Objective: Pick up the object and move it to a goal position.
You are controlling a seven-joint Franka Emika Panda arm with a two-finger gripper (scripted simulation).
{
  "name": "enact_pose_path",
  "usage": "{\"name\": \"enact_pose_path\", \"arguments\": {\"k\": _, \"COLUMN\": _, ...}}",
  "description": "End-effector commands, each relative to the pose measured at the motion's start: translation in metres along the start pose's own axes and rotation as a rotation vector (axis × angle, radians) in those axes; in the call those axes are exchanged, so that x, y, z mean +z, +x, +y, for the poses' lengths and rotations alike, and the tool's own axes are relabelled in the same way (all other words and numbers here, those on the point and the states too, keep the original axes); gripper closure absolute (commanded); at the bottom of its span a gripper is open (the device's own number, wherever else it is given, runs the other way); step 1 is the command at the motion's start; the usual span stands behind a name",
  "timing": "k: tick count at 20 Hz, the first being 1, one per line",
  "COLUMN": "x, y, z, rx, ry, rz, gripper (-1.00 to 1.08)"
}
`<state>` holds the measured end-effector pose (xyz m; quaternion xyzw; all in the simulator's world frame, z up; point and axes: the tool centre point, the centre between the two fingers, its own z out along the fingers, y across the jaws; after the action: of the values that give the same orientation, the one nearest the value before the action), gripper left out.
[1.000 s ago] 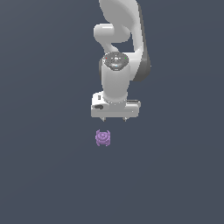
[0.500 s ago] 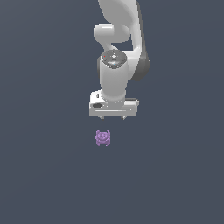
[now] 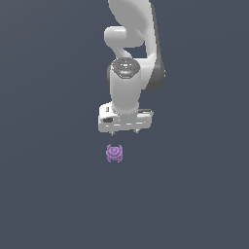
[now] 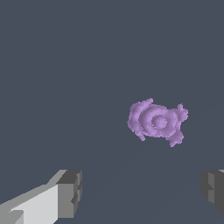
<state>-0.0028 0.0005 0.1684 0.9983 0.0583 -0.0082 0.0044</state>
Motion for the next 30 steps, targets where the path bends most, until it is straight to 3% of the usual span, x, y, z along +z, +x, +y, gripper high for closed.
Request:
{"name": "enact_pose_path", "arguments": {"k": 1, "x": 0.002, "y": 0.001, "z": 0.002, "rx": -0.041, "ry": -0.001, "rz": 0.0, "gripper": -0.92}}
{"name": "enact_pose_path", "arguments": {"k": 30, "x": 0.037, "y": 0.018, "z": 0.029, "rx": -0.776, "ry": -0.007, "rz": 0.0, "gripper": -0.92}}
